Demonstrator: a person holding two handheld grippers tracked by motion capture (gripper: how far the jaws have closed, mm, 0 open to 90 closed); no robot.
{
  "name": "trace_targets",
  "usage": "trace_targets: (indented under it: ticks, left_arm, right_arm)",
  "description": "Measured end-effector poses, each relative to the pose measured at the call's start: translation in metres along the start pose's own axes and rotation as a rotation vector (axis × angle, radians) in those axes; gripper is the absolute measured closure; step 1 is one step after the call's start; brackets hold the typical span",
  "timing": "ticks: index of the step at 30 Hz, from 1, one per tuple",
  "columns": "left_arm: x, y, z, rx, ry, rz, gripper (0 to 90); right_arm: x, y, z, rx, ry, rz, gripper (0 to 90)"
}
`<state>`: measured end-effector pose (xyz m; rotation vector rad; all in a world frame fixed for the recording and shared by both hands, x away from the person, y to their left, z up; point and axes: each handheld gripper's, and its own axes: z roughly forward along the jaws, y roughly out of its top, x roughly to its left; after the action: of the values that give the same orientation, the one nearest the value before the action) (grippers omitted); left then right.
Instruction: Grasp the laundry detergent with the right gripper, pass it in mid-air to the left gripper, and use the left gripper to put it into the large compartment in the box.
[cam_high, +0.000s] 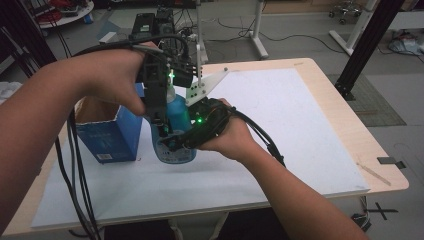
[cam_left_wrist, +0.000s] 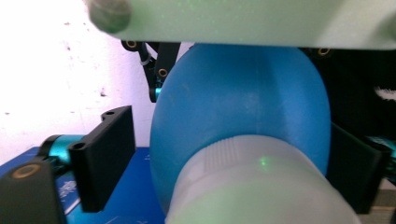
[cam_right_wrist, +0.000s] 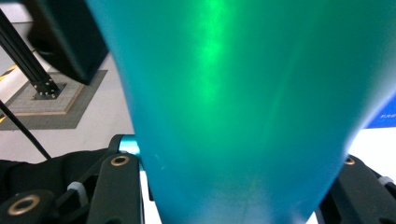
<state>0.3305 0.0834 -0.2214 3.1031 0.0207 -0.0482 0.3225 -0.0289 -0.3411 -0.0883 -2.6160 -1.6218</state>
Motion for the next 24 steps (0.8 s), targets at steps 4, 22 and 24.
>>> trace_targets:
  ticks: [4, 22, 24]
  left_arm:
    - [0.0004, -0.0007, 0.0006, -0.004, 0.010, -0.011, 14.0]
    - [0.0002, 0.0002, 0.0008, -0.015, 0.012, 0.003, 25.3]
    - [0.0002, 0.0003, 0.0009, -0.013, 0.011, 0.003, 27.1]
  right_arm:
    - [-0.0005, -0.0002, 0.0001, 0.003, 0.001, 0.001, 47.1]
    - [-0.0011, -0.0010, 0.0006, 0.004, -0.010, 0.002, 47.1]
    - [-0.0013, -0.0011, 0.0006, 0.004, -0.010, 0.004, 47.1]
